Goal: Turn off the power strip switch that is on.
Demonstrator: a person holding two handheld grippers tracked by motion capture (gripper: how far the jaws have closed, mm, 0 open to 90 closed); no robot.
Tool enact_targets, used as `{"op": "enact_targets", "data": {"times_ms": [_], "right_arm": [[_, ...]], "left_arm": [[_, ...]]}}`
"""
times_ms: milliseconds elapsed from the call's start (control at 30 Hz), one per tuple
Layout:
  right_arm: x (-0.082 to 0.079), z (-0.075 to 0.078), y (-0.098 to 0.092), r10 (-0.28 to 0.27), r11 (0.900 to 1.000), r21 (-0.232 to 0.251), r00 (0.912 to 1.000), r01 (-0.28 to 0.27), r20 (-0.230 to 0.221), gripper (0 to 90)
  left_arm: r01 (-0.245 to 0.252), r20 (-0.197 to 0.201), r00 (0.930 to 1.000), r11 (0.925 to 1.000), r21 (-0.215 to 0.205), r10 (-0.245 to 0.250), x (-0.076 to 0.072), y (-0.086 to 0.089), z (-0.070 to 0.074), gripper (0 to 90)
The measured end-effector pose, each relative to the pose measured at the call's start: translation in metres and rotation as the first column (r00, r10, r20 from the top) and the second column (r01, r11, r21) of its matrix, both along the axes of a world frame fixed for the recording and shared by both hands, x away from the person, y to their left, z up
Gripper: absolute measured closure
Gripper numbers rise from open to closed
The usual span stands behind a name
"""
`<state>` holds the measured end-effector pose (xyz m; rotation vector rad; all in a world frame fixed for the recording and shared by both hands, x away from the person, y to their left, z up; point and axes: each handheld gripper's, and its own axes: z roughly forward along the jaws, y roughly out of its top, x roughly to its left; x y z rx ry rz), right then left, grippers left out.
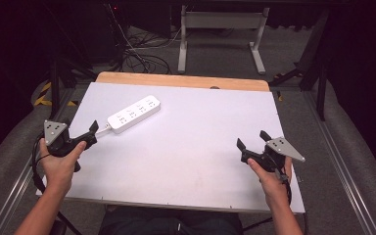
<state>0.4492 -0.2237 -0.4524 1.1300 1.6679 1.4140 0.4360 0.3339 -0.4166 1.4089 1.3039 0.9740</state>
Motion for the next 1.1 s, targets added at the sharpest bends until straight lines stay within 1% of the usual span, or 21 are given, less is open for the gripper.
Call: {"op": "enact_targets", "data": {"times_ms": [133, 233, 300, 400, 533, 633, 700, 733, 900, 1100], "right_arm": [[0.0015, 0.0006, 0.0009, 0.001, 1.000, 0.005, 1.0000, -0.001, 0.000, 10.5], [0.0003, 0.0006, 0.0017, 0.005, 1.000, 0.002, 1.0000, -0.005, -0.001, 10.5], [-0.0010, 0.0008, 0.0010, 0.006, 1.000, 0.006, 1.0000, -0.006, -0.002, 10.5], [-0.0013, 0.0009, -0.0006, 0.003, 1.000, 0.010, 1.0000, -0.003, 0.000, 10.6], [-0.0015, 0.0001, -0.0004, -0.001, 1.000, -0.002, 1.0000, 0.001, -0.006, 10.6], [-0.0036, 0.0020, 0.0003, 0.000, 1.000, 0.000, 1.0000, 0.000, 0.002, 10.6], [-0.0035, 0.0022, 0.0011, 0.002, 1.000, -0.002, 1.0000, -0.002, 0.004, 10.6], [-0.0030, 0.0019, 0.0015, 0.003, 1.000, -0.002, 1.0000, -0.003, 0.002, 10.6], [-0.0009, 0.0006, 0.0030, 0.008, 1.000, -0.006, 0.9999, -0.008, -0.007, 10.6], [-0.0016, 0.0009, 0.0017, 0.008, 1.000, -0.007, 1.0000, -0.008, -0.002, 10.7]], "left_arm": [[-0.005, -0.003, 1.0000, 1.0000, -0.007, 0.005, -0.0023, 0.0033, -0.0002, 6.8], [0.005, 0.004, 1.0000, 0.9998, -0.019, -0.005, -0.0011, 0.0030, -0.0008, 7.6], [0.017, 0.013, 0.9998, 0.9997, -0.018, -0.017, -0.0001, 0.0016, -0.0011, 8.2], [0.026, 0.008, 0.9996, 0.9997, -0.001, -0.026, 0.0011, 0.0003, -0.0016, 8.2], [0.029, 0.008, 0.9996, 0.9996, -0.006, -0.029, 0.0002, 0.0002, -0.0018, 8.7], [0.035, 0.005, 0.9994, 0.9994, -0.001, -0.035, -0.0007, 0.0007, -0.0020, 9.0], [0.033, 0.006, 0.9994, 0.9994, -0.003, -0.033, -0.0010, 0.0017, -0.0018, 9.1], [0.030, 0.008, 0.9995, 0.9995, -0.011, -0.030, -0.0009, 0.0018, -0.0022, 9.1], [0.025, 0.000, 0.9997, 0.9994, -0.024, -0.025, 0.0005, 0.0044, -0.0032, 8.9], [0.019, -0.006, 0.9998, 0.9996, -0.023, -0.019, 0.0007, 0.0055, -0.0035, 8.2]]}}
